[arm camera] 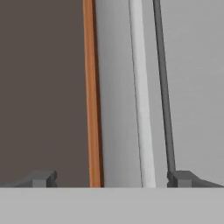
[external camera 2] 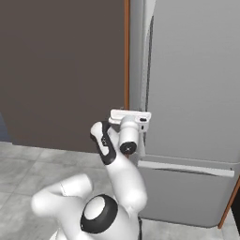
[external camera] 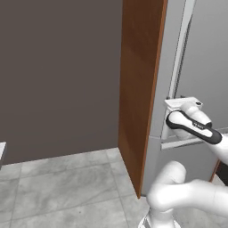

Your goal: Retrieve the pear and peach from the fridge and place them into the bowl on the dining table.

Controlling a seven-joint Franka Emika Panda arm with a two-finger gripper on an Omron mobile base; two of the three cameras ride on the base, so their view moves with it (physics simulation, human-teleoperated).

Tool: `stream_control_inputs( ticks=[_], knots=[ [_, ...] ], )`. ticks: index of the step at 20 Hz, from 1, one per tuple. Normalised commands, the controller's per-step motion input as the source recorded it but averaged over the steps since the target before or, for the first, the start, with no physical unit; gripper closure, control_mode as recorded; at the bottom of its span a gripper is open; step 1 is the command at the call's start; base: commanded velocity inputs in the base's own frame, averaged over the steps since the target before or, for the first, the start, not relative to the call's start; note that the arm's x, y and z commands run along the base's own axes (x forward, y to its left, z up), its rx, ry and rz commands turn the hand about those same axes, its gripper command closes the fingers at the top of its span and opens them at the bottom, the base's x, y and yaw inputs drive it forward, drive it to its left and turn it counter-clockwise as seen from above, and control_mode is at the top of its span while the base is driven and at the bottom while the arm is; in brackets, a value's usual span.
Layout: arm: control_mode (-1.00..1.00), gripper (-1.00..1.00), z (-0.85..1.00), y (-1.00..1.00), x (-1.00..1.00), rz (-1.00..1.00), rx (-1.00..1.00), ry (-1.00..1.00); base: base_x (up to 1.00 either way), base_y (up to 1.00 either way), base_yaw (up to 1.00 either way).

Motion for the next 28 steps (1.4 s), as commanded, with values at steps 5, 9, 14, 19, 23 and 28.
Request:
stream_control_inputs(
  ticks=[5, 9, 14, 19, 23, 28],
  knots=[
    [-1.0, -1.0, 0.21, -0.19, 0.18, -0.06, 0.0, 0.0, 0.0, 0.0, 0.0],
    [-1.0, -1.0, 0.24, -0.27, 0.03, -0.04, 0.0, 0.0, 0.0, 0.0, 0.0],
    [-1.0, -1.0, 0.2, -0.16, 0.11, -0.01, 0.0, 0.0, 0.0, 0.0, 0.0],
    [-1.0, -1.0, 0.13, -0.19, 0.24, 0.0, 0.0, 0.0, 0.0, 0.0, 0.0],
    [-1.0, -1.0, 0.04, -0.14, 0.34, 0.0, 0.0, 0.0, 0.0, 0.0, 0.0],
    [-1.0, -1.0, 0.0, -0.01, 0.48, 0.0, 0.0, 0.0, 0.0, 0.0, 0.0]
  ],
)
